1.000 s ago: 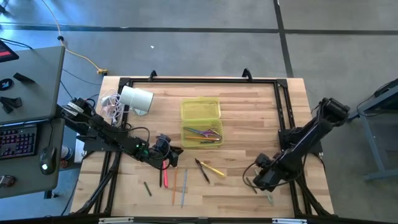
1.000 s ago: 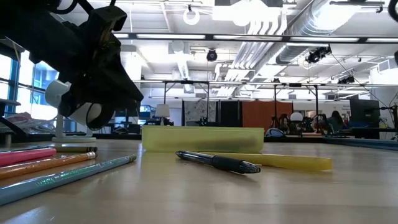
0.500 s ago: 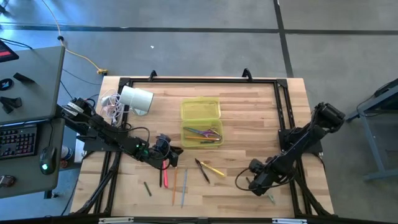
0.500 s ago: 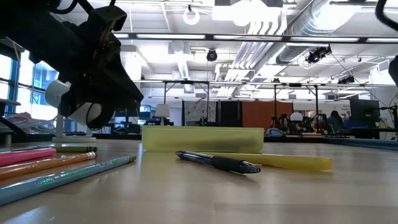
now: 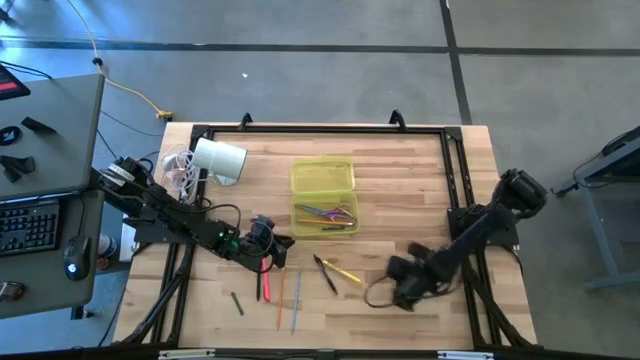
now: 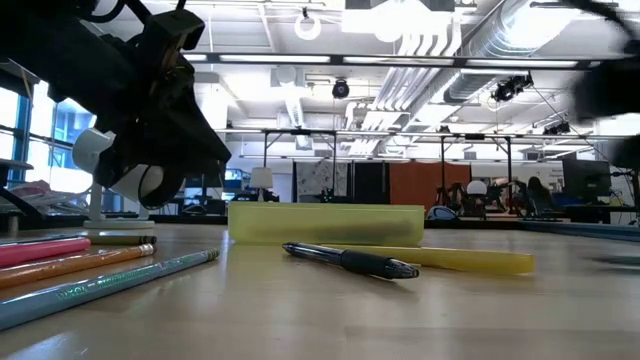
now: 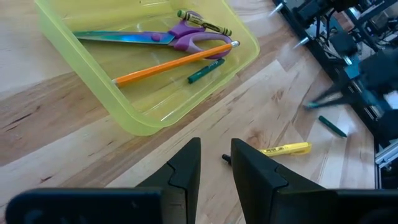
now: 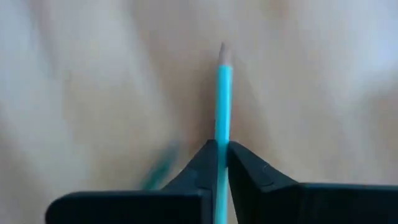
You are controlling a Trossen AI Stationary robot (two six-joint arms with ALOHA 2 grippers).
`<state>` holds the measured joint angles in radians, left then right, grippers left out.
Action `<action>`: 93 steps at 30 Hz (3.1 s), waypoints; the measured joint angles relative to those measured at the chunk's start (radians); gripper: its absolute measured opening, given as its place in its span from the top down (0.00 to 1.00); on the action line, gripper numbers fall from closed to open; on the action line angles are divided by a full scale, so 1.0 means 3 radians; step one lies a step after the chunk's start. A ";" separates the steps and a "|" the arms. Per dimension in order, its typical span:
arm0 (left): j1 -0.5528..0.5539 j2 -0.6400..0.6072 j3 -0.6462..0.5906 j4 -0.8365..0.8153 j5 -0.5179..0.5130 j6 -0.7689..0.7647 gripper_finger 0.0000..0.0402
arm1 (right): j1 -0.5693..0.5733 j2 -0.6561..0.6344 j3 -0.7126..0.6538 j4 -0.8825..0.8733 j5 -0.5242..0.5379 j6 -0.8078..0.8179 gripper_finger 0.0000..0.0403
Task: Pick & place school supplies into a supply box
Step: Put the light green pencil into the supply box, then put the green crayon into the supply box
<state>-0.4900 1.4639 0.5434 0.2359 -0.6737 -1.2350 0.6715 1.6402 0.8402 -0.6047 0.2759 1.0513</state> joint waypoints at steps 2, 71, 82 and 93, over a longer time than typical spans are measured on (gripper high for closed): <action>0.0000 0.0000 0.0000 -0.0001 -0.0003 0.0000 0.69 | -0.0127 -0.0017 0.0150 -0.0060 0.0291 -0.0325 0.98; 0.0018 -0.0537 -0.0003 -0.1846 0.0897 0.1921 0.69 | -0.0941 -0.0640 0.0375 0.1732 -0.0469 -0.2576 0.69; 0.0020 -0.0091 0.0000 -0.1559 0.0966 0.1829 0.69 | -0.0722 -0.0641 0.0178 0.1855 -0.0279 -0.2394 0.69; 0.0017 0.0266 -0.0084 -0.0970 0.0772 0.1729 0.72 | -0.0708 -0.0641 0.0178 0.1904 -0.0307 -0.2368 0.69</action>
<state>-0.4848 1.5436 0.5182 -0.0552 -0.4421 -0.7163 0.4591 1.4479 0.8936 -0.0334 0.1837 0.3409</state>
